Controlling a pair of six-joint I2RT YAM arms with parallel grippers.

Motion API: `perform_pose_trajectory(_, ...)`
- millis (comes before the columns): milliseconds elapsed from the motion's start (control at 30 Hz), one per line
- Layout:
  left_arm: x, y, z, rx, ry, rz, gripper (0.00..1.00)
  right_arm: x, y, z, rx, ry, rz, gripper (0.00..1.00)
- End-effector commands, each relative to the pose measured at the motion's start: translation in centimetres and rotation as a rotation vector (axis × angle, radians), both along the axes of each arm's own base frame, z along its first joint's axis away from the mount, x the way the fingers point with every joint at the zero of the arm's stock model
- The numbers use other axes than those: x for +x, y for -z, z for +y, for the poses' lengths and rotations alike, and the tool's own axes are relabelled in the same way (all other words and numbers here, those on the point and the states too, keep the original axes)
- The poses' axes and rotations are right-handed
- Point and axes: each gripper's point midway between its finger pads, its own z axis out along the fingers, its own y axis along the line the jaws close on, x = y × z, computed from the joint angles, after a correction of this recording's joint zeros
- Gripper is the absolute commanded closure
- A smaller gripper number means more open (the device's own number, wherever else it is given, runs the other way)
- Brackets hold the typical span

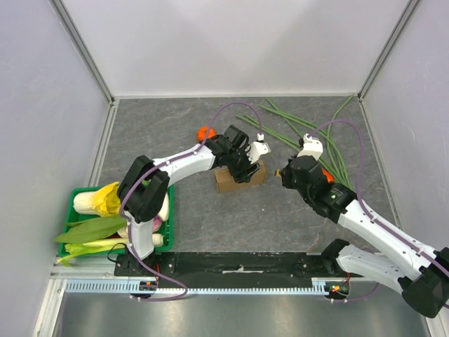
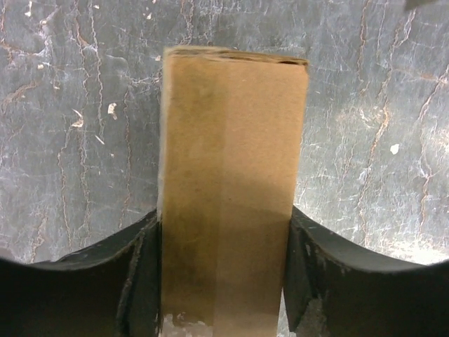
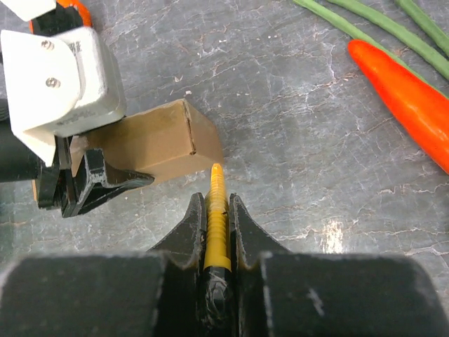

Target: Unpack the express box

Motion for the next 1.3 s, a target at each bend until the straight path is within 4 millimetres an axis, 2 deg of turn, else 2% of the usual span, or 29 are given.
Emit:
perform_pose_trajectory(0,0.6,0.0,0.0,0.032,0.059,-0.073,0.42,1.5,-1.5,0.3,0.037,0.012,-0.055,1.0)
perform_pose_trajectory(133,-0.1,0.0,0.5,0.034,0.094,-0.093,0.53,2.2,-1.7,0.9,0.077,-0.02,-0.086,1.0)
perform_pose_trajectory(233,-0.9,0.4,1.0,0.033,0.125,-0.108,0.57,2.7,-1.6,1.1,0.102,-0.036,-0.115,1.0)
perform_pose_trajectory(267,-0.8,-0.1,1.0,0.026,0.137,-0.138,0.57,2.7,-1.5,1.4,0.115,-0.055,-0.118,1.0)
perform_pose_trajectory(333,-1.7,0.7,1.6,0.043,0.16,-0.133,0.59,2.9,-1.5,1.7,0.143,-0.073,-0.14,1.0)
perform_pose_trajectory(467,-2.2,1.1,2.3,0.064,0.183,-0.155,0.61,3.0,-1.1,2.0,0.159,-0.088,-0.143,1.0)
perform_pose_trajectory(733,-3.5,2.4,3.1,0.089,0.213,-0.125,0.62,3.1,-2.0,2.7,0.199,-0.122,-0.172,1.0)
perform_pose_trajectory(967,-3.8,2.9,3.1,0.095,0.214,-0.103,0.63,3.4,-0.9,2.9,0.179,-0.116,-0.14,1.0)
perform_pose_trajectory(1267,-3.7,3.1,3.1,0.099,0.212,-0.098,0.64,3.9,-0.3,3.0,0.151,-0.12,-0.124,1.0)
